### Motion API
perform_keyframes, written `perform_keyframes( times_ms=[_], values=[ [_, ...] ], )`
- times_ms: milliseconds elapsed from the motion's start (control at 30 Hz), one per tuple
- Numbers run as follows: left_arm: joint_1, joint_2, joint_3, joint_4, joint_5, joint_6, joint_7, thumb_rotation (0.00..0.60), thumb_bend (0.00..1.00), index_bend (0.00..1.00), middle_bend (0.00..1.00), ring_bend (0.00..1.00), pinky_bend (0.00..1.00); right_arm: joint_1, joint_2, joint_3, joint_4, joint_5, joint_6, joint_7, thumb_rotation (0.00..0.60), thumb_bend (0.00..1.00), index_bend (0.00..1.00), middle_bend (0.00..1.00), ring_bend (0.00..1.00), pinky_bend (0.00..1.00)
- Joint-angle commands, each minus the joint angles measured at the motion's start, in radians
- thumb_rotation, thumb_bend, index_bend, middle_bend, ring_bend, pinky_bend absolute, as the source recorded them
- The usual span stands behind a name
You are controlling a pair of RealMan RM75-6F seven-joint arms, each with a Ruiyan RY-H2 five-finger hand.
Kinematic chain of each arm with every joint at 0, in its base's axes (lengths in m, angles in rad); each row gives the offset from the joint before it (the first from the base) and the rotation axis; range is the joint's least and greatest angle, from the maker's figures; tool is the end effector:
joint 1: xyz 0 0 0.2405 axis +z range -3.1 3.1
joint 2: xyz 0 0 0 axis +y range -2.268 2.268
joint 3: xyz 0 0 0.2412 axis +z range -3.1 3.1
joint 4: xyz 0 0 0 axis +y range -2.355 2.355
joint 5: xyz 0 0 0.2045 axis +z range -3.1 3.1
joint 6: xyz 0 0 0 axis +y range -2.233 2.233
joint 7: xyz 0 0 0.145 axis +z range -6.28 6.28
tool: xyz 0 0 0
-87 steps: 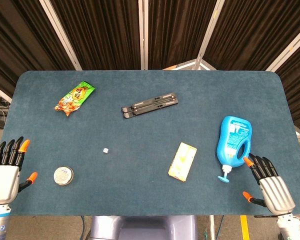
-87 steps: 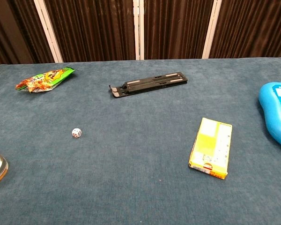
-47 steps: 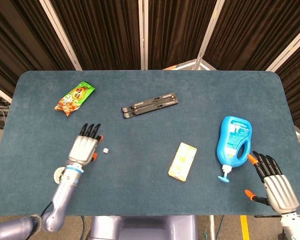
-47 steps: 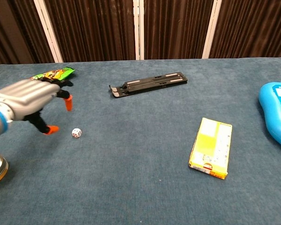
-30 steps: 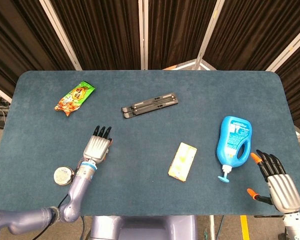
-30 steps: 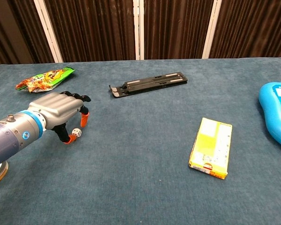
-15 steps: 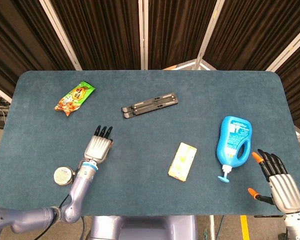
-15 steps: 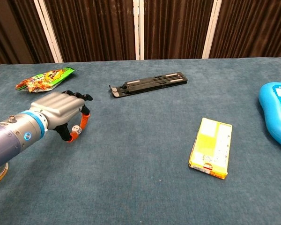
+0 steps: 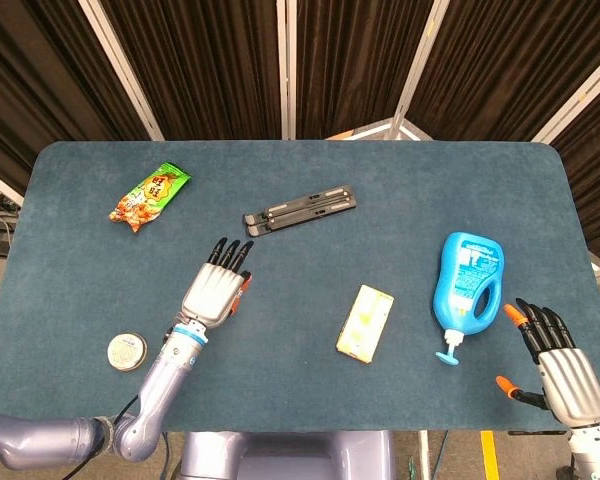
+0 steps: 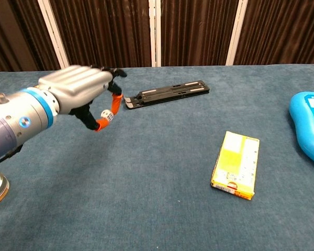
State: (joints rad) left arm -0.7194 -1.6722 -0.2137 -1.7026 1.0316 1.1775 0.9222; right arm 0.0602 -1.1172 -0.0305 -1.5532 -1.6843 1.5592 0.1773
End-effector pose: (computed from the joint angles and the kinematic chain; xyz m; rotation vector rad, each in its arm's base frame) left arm -0.0766 0.2917 -0.0226 -1.8635 -0.6562 -0.8551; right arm -0.2888 -0.1554 0.1512 1.4960 -0.9575 1.0618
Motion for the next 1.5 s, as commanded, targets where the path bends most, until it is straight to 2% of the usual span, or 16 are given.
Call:
perform_keyframes(
  times_ms=[33, 67, 133, 333, 433, 533, 667, 900, 1000, 1067, 1200, 1500],
  values=[
    [-0.008, 0.051, 0.002, -0.097, 0.042, 0.039, 0.027, 0.6, 0.38, 0.26, 0.0, 0.0, 0.0, 0.0, -0.001, -0.003, -0.001, -0.004, -0.001, -0.005, 0.6, 0.08, 0.0, 0.0, 0.0, 0.0],
    [-0.005, 0.063, 0.007, -0.119, 0.054, 0.046, 0.025, 0.6, 0.35, 0.22, 0.0, 0.0, 0.0, -0.001, -0.002, -0.004, -0.001, -0.007, 0.0, -0.009, 0.6, 0.08, 0.0, 0.0, 0.0, 0.0],
    [-0.001, 0.077, 0.014, -0.14, 0.067, 0.053, 0.022, 0.6, 0.33, 0.19, 0.0, 0.0, 0.0, -0.002, -0.003, -0.004, -0.002, -0.008, 0.001, -0.012, 0.6, 0.08, 0.0, 0.0, 0.0, 0.0],
    [0.018, 0.112, 0.037, -0.171, 0.101, 0.082, -0.007, 0.6, 0.32, 0.19, 0.0, 0.0, 0.0, -0.003, -0.004, -0.005, -0.002, -0.009, 0.002, -0.017, 0.6, 0.08, 0.0, 0.0, 0.0, 0.0],
    [0.052, 0.14, 0.065, -0.189, 0.146, 0.119, -0.054, 0.6, 0.32, 0.19, 0.0, 0.0, 0.0, -0.003, -0.005, -0.004, -0.001, -0.007, 0.001, -0.018, 0.6, 0.08, 0.0, 0.0, 0.0, 0.0],
    [0.131, 0.189, 0.133, -0.194, 0.246, 0.208, -0.131, 0.6, 0.32, 0.17, 0.0, 0.0, 0.0, -0.004, -0.004, -0.002, 0.0, -0.005, 0.002, -0.018, 0.6, 0.08, 0.0, 0.0, 0.0, 0.0],
    [0.209, 0.231, 0.194, -0.169, 0.331, 0.296, -0.196, 0.6, 0.31, 0.13, 0.0, 0.0, 0.0, -0.004, -0.006, -0.001, 0.0, -0.002, 0.0, -0.022, 0.6, 0.08, 0.0, 0.0, 0.0, 0.0],
    [0.342, 0.289, 0.266, -0.114, 0.412, 0.439, -0.294, 0.6, 0.27, 0.04, 0.0, 0.0, 0.0, -0.004, -0.013, -0.002, 0.002, 0.0, -0.007, -0.038, 0.6, 0.08, 0.0, 0.0, 0.0, 0.0],
    [0.46, 0.331, 0.329, -0.075, 0.421, 0.544, -0.361, 0.6, 0.24, 0.01, 0.0, 0.0, 0.0, -0.006, -0.019, -0.003, 0.004, -0.002, -0.006, -0.054, 0.6, 0.08, 0.0, 0.0, 0.0, 0.0],
    [0.5, 0.341, 0.347, -0.057, 0.433, 0.568, -0.396, 0.6, 0.23, 0.0, 0.0, 0.0, 0.0, -0.006, -0.021, -0.004, 0.004, -0.002, -0.006, -0.06, 0.6, 0.08, 0.0, 0.0, 0.0, 0.0],
    [0.556, 0.356, 0.358, -0.022, 0.445, 0.598, -0.43, 0.6, 0.22, 0.0, 0.0, 0.0, 0.0, -0.006, -0.024, -0.006, 0.005, -0.007, -0.007, -0.069, 0.6, 0.08, 0.0, 0.0, 0.0, 0.0],
    [0.601, 0.371, 0.329, -0.002, 0.477, 0.6, -0.485, 0.6, 0.22, 0.0, 0.0, 0.0, 0.0, -0.002, -0.03, -0.011, 0.005, -0.019, -0.014, -0.077, 0.6, 0.08, 0.0, 0.0, 0.0, 0.0]
  ],
)
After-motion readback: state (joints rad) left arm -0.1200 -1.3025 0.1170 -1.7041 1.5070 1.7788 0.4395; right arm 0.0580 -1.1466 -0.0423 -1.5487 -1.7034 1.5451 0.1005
